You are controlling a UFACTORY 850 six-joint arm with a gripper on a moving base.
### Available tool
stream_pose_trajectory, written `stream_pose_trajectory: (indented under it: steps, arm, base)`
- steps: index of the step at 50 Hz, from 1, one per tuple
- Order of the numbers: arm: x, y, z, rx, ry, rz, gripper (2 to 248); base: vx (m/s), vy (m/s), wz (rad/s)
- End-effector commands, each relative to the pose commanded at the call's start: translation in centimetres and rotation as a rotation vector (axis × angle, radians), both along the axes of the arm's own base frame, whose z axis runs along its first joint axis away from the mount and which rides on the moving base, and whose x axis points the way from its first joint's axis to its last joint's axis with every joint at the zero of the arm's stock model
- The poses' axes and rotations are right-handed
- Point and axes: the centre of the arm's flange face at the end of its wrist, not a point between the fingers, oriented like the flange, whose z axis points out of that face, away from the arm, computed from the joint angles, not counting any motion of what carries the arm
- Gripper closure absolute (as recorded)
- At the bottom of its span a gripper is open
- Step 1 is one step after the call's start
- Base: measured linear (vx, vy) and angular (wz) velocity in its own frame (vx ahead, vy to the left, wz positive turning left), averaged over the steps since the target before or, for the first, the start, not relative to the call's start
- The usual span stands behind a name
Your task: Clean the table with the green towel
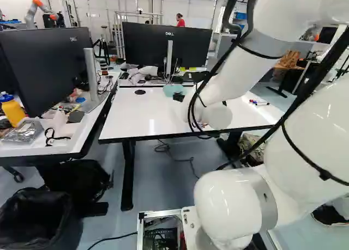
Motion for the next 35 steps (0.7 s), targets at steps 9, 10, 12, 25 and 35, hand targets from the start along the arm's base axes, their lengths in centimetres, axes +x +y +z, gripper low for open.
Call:
stream_pose_trajectory:
  steps: [9,10,12,25,35]
  arm:
    - [1.9,0.2,0.1,0.000,0.003,0.005,3]
    - [2.1,0.2,0.1,0.000,0.004,0.006,3]
    - [2.5,0.3,0.2,0.000,0.004,0.006,3]
    - [5.2,0.5,0.2,0.000,0.006,0.011,3]
    - [7.3,0.7,0.2,0.000,0.005,0.013,3]
  base:
    - [0.000,0.000,0.000]
    - [0.000,0.000,0.000]
    - [0.000,0.000,0.000]
    - [0.000,0.000,0.000]
    - [0.000,0.000,0.000]
